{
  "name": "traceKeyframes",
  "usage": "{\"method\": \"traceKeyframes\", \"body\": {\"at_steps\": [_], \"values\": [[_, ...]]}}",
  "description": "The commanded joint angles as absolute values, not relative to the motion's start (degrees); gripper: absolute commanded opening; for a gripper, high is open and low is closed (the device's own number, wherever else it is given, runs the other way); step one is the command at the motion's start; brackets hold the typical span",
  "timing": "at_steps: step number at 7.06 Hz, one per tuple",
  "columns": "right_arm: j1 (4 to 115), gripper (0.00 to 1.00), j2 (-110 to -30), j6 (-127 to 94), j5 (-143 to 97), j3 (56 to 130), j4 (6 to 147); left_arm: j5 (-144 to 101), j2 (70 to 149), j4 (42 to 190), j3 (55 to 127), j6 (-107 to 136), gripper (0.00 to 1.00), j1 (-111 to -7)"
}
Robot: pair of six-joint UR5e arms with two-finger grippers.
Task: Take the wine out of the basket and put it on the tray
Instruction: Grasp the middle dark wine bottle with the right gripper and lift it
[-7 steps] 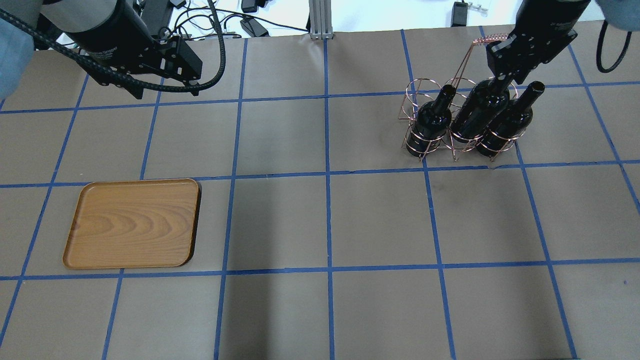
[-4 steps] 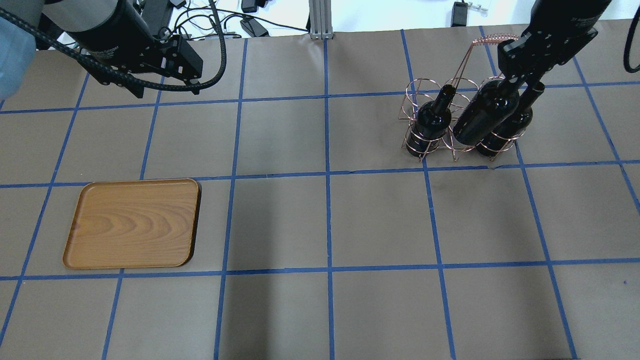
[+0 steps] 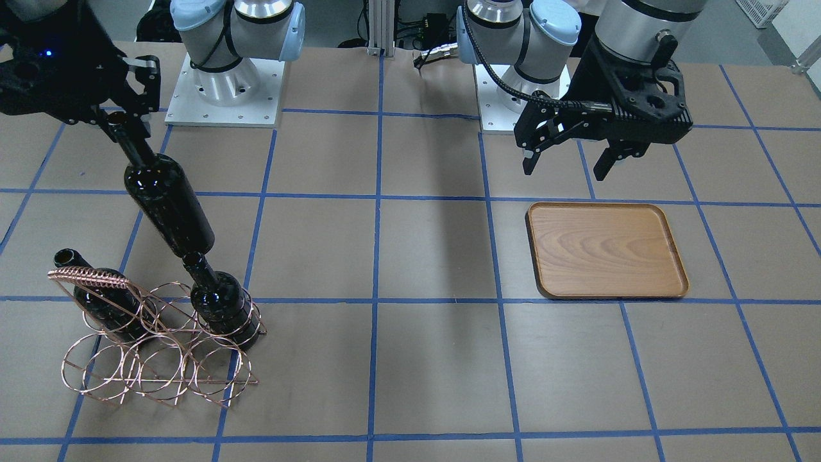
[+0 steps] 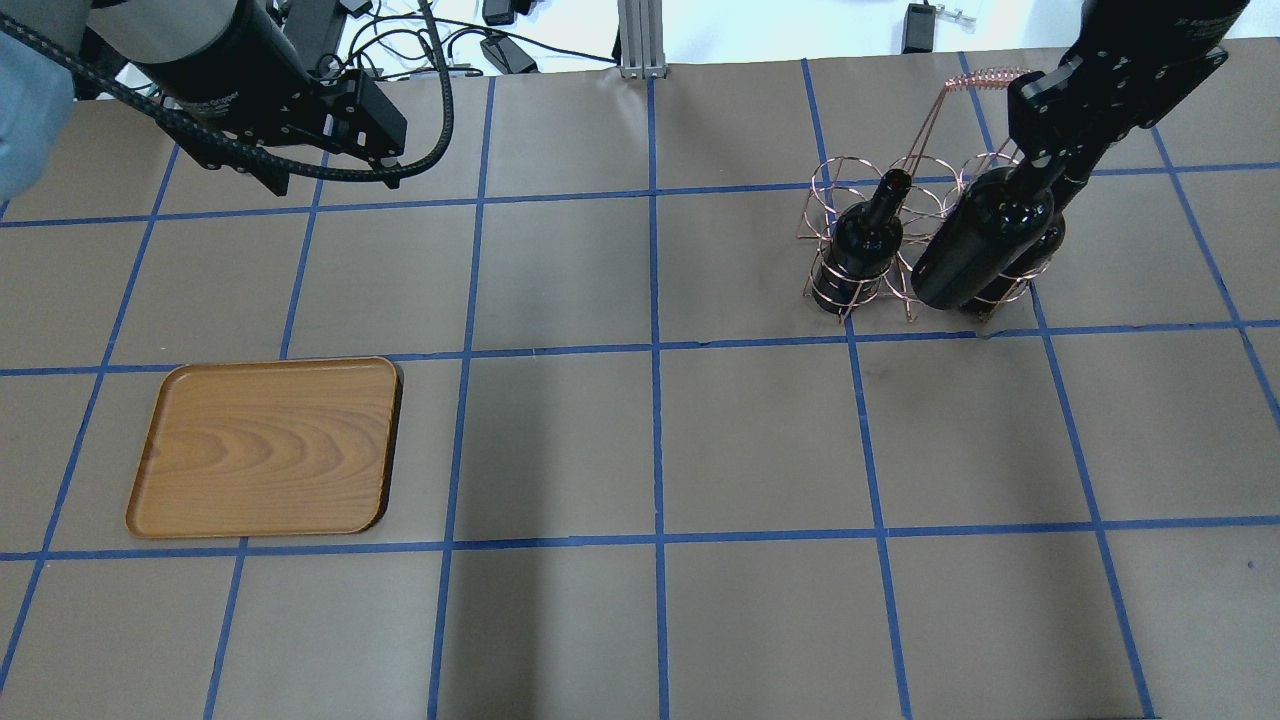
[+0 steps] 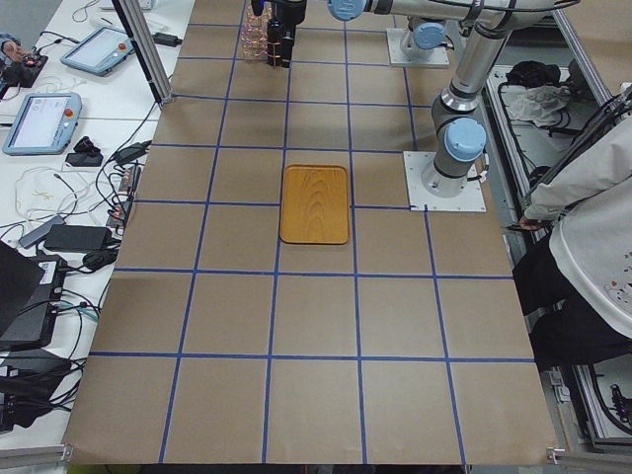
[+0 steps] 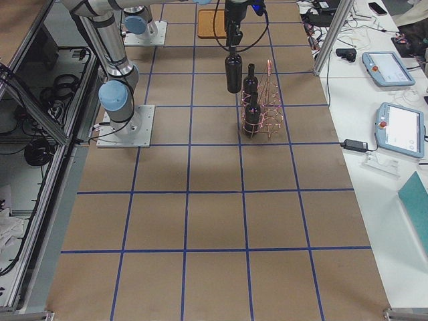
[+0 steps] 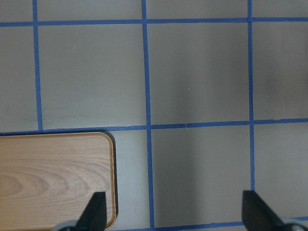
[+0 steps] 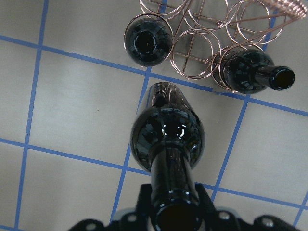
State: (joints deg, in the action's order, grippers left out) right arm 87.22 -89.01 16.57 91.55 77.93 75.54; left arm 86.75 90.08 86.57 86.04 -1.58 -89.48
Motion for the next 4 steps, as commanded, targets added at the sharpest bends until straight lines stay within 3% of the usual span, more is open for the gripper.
{"method": "traceKeyframes", "body": {"at_steps": [1, 4], "values": [[97.33, 0.0, -88.25, 2.7, 90.27, 77.78, 75.32, 86.75, 90.09, 86.57, 86.04, -1.58, 1.0, -89.47], [107.46, 0.0, -83.25, -12.7, 87.11, 78.04, 82.32, 86.75, 90.0, 86.57, 86.04, -1.58, 1.0, -89.47]]}}
